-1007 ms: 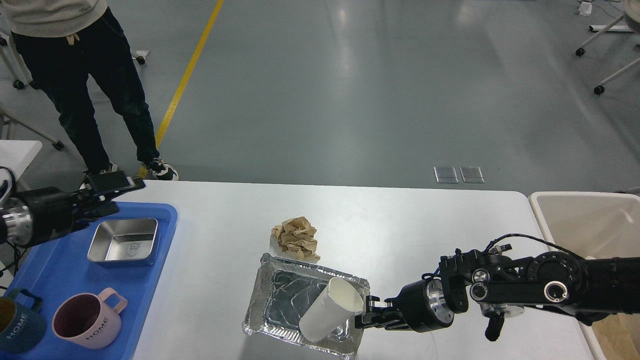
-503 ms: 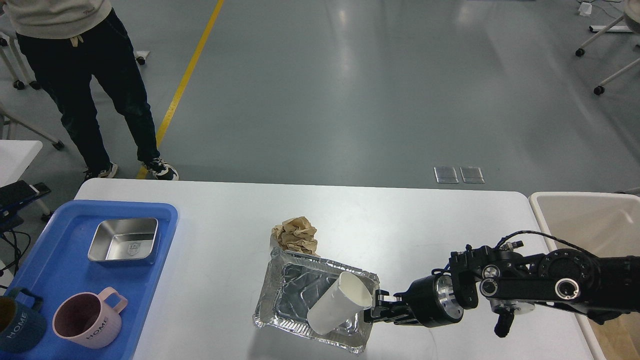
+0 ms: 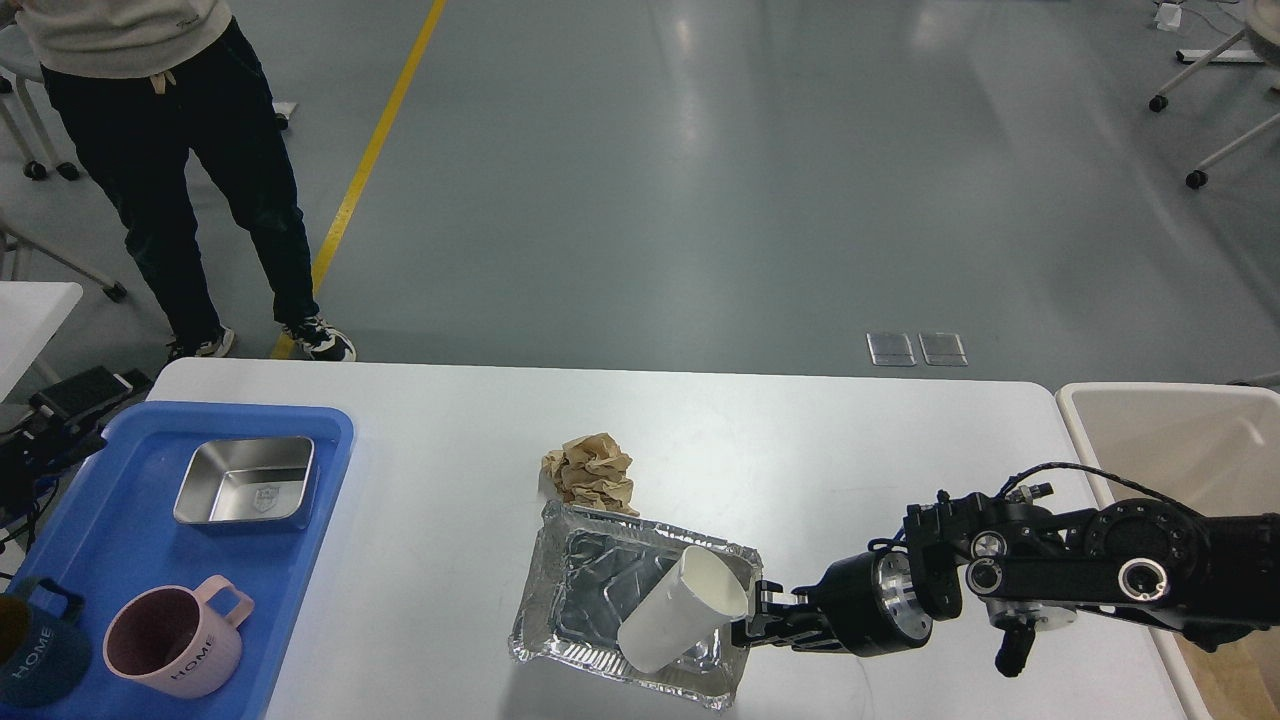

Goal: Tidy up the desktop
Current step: 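Reach the left gripper to the crumpled brown paper, then grasp the crumpled paper with the left gripper and lift it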

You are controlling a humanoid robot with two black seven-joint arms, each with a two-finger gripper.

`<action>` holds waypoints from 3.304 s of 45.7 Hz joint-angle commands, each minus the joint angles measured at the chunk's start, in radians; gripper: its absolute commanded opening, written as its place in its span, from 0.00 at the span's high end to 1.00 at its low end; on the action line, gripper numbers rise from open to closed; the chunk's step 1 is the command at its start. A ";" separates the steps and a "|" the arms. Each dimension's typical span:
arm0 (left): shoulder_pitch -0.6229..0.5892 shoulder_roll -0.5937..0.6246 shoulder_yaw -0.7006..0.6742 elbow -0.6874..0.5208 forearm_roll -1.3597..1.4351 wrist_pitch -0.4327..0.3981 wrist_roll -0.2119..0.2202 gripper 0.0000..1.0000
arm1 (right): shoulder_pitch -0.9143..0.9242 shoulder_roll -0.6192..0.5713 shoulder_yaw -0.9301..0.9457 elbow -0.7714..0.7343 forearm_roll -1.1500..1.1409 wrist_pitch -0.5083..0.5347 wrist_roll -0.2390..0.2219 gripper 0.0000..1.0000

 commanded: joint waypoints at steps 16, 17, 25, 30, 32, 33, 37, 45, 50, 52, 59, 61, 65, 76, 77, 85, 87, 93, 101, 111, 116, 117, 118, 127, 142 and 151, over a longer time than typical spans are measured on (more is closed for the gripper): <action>-0.079 -0.471 0.021 0.349 0.055 -0.202 0.012 0.04 | 0.002 -0.004 -0.001 0.002 0.000 0.000 0.000 1.00; -0.081 -0.485 0.021 0.358 0.055 -0.216 0.012 0.04 | 0.004 -0.004 0.000 0.002 0.000 0.000 0.000 1.00; -0.085 -0.592 0.022 0.434 0.055 -0.239 0.014 0.04 | 0.001 -0.004 -0.001 0.002 0.000 0.000 0.000 1.00; -0.085 -0.657 0.036 0.490 0.055 -0.244 0.014 0.04 | 0.001 -0.005 -0.001 0.002 0.000 0.000 0.000 1.00; -0.087 -0.677 0.056 0.507 0.055 -0.242 0.014 0.04 | 0.001 -0.011 0.000 0.002 0.000 0.000 0.000 1.00; -0.087 -0.687 0.065 0.514 0.055 -0.242 0.014 0.04 | 0.001 -0.013 0.000 0.002 0.000 0.000 0.000 1.00; -0.090 -0.738 0.082 0.548 0.054 -0.242 0.014 0.04 | 0.001 -0.019 0.002 0.002 0.000 0.000 0.000 1.00; -0.101 -0.852 0.085 0.641 0.055 -0.245 0.012 0.04 | -0.002 -0.025 0.002 0.003 0.000 0.001 0.001 1.00; -0.117 -0.902 0.088 0.666 0.055 -0.245 0.012 0.04 | -0.001 -0.025 0.002 0.003 0.000 0.000 0.001 1.00; -0.125 -0.915 0.088 0.668 0.055 -0.247 0.012 0.04 | -0.002 -0.025 0.003 0.003 0.000 0.000 0.001 1.00; -0.131 -0.948 0.090 0.686 0.054 -0.256 0.014 0.04 | -0.005 -0.030 0.003 0.003 -0.002 0.001 0.001 1.00; -0.130 -0.959 0.090 0.695 0.054 -0.267 0.014 0.04 | -0.005 -0.033 0.003 0.005 -0.002 0.001 0.001 1.00; -0.127 -0.971 0.111 0.715 0.054 -0.279 0.014 0.04 | -0.005 -0.033 0.003 0.005 -0.002 0.001 0.001 1.00; -0.119 -0.997 0.142 0.738 0.052 -0.279 0.015 0.04 | -0.005 -0.033 0.003 0.005 -0.002 0.000 0.001 1.00; -0.119 -1.000 0.142 0.741 0.052 -0.279 0.015 0.04 | -0.005 -0.033 0.003 0.003 -0.002 0.000 0.001 1.00; -0.119 -1.025 0.141 0.769 0.048 -0.278 0.024 0.10 | -0.005 -0.037 0.005 0.005 -0.002 0.000 0.001 1.00; -0.119 -1.028 0.141 0.769 0.046 -0.278 0.024 0.12 | -0.005 -0.037 0.006 0.005 -0.002 0.000 0.001 1.00; -0.119 -1.036 0.141 0.774 0.043 -0.270 0.024 0.23 | -0.005 -0.037 0.006 0.005 -0.002 0.000 0.001 1.00; -0.116 -1.063 0.144 0.798 0.045 -0.268 0.015 0.55 | -0.007 -0.039 0.006 0.006 -0.002 0.000 0.003 1.00; -0.104 -1.082 0.145 0.833 0.046 -0.268 -0.012 0.79 | -0.007 -0.037 0.008 0.006 -0.002 0.000 0.001 1.00; -0.104 -1.083 0.145 0.836 0.046 -0.268 -0.038 0.86 | -0.007 -0.037 0.006 0.006 -0.002 0.000 0.003 1.00; -0.104 -1.083 0.145 0.836 0.046 -0.268 -0.041 0.88 | -0.007 -0.037 0.006 0.006 -0.002 0.000 0.001 1.00; -0.102 -1.083 0.145 0.836 0.046 -0.268 -0.045 0.91 | -0.007 -0.037 0.006 0.006 -0.002 0.000 0.001 1.00; -0.098 -1.082 0.144 0.836 0.048 -0.268 -0.072 0.96 | -0.007 -0.037 0.006 0.006 -0.002 0.000 0.003 1.00; -0.098 -1.074 0.145 0.833 0.051 -0.270 -0.112 1.00 | -0.007 -0.037 0.006 0.005 -0.003 -0.002 0.001 1.00; -0.099 -1.053 0.145 0.824 0.051 -0.276 -0.112 1.00 | -0.007 -0.037 0.006 0.005 -0.003 -0.002 0.001 1.00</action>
